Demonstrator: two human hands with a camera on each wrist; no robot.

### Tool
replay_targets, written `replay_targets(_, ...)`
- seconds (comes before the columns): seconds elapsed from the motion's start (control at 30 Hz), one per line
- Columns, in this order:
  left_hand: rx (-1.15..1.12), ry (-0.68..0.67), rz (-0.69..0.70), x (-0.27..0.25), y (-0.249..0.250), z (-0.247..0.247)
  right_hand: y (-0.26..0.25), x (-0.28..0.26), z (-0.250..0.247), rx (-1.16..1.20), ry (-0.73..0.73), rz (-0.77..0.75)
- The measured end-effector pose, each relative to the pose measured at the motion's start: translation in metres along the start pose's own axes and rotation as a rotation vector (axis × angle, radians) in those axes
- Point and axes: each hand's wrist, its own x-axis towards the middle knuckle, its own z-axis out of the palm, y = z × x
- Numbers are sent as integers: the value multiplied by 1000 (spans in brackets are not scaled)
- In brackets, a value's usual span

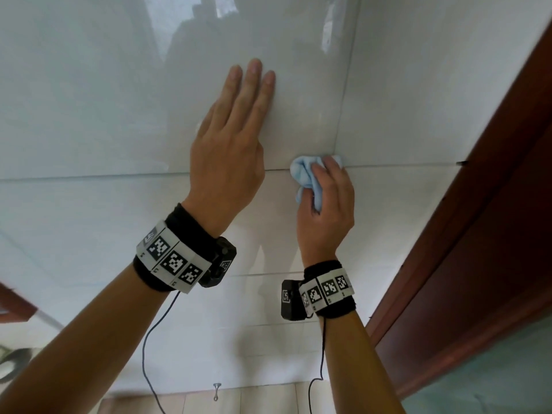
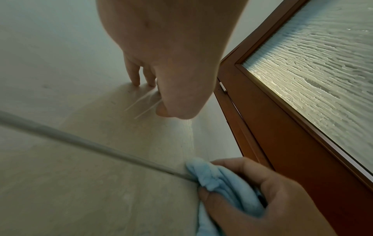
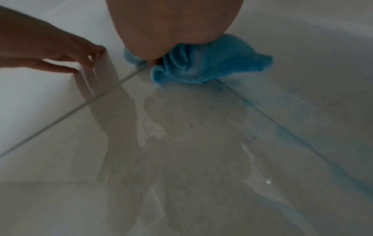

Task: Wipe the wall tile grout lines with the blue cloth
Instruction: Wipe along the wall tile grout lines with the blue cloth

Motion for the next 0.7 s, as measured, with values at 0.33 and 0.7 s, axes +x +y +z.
replay_targets(0.33,9,-41,-31,-6,9,1,14,-88,-4,-16,-27,247)
replay_targets(0.7,36,-91,-29,-17,11,1,-2,-94,-20,35,-16,517)
